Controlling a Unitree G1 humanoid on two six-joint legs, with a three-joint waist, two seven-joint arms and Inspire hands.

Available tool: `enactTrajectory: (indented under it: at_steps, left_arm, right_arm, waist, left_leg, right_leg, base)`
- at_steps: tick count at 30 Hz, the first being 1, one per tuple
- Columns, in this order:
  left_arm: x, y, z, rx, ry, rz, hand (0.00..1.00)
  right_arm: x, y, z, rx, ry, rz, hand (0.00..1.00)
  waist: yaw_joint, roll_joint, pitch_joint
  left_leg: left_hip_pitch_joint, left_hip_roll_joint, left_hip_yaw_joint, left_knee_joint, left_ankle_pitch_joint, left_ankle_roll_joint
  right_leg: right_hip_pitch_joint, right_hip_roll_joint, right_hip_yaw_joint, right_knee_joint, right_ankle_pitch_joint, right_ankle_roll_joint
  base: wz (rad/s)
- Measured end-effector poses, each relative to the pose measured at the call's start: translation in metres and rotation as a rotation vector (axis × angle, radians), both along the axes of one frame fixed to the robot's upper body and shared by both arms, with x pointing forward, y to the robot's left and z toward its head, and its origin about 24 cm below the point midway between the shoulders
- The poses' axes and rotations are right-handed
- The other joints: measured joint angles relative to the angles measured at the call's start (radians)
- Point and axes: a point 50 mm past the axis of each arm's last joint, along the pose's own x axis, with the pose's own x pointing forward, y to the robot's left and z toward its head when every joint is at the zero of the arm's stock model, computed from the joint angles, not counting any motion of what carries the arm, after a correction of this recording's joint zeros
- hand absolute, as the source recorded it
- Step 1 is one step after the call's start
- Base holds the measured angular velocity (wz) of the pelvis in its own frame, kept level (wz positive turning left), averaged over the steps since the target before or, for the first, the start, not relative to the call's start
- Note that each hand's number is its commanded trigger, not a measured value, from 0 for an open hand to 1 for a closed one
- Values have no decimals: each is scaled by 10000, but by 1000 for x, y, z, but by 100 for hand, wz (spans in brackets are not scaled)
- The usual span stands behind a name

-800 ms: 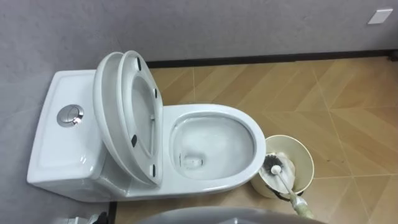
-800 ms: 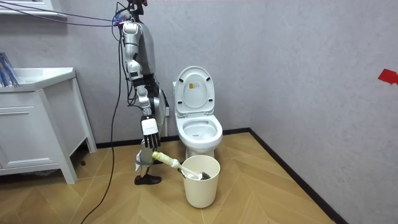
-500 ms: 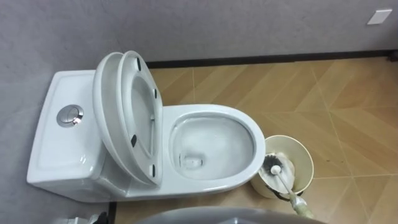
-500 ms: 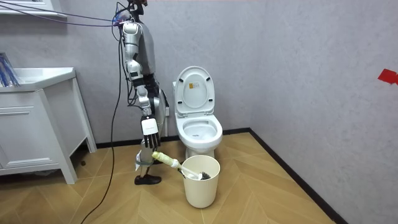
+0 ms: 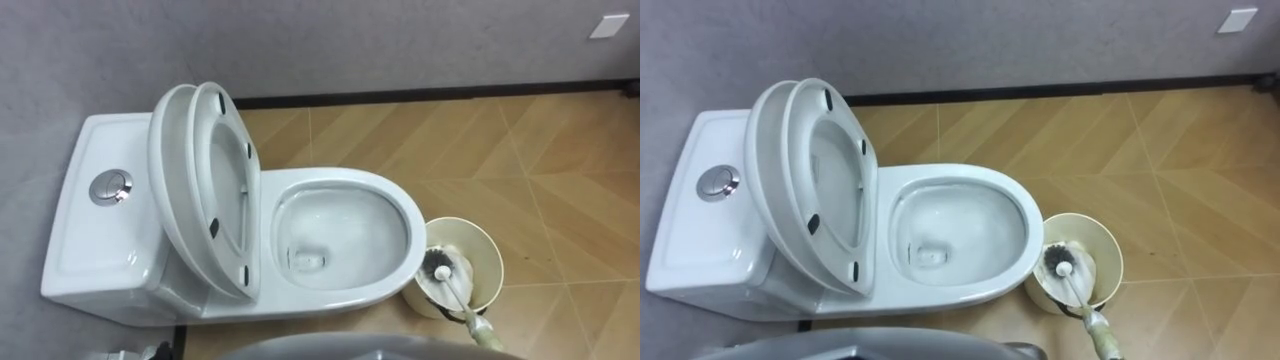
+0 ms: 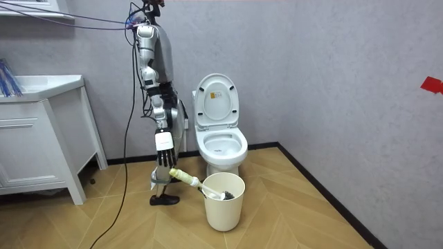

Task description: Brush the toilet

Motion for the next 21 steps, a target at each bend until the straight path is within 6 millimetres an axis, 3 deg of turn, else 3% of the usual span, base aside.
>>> enactTrajectory:
  at_steps: [12,15,21]
  left_arm:
    - [-11,14,3,285,-65,1441,0]
    - [-10,16,4,360,-154,1460,0]
    - [-8,18,5,609,-377,1413,0]
  right_arm:
    - [-36,-8,4,-650,-1144,-7941,0]
    - [-31,-11,5,-908,-1294,-8248,0]
    - [7,-27,12,-1776,-2650,-7777,0]
  waist:
    - [-356,-68,30]
    - [-389,-79,23]
    - [-405,-110,0]
  left_leg:
    - [-72,1,-13,47,-17,-1]
    - [-95,1,-5,71,-17,0]
    - [-299,-3,-22,194,-27,14]
  right_leg:
    - [-8,-2,-22,16,-4,4]
    - [-25,2,0,27,-4,4]
    - [-204,1,-25,74,-3,8]
  base:
    - [0]
    - [0]
    - [1]
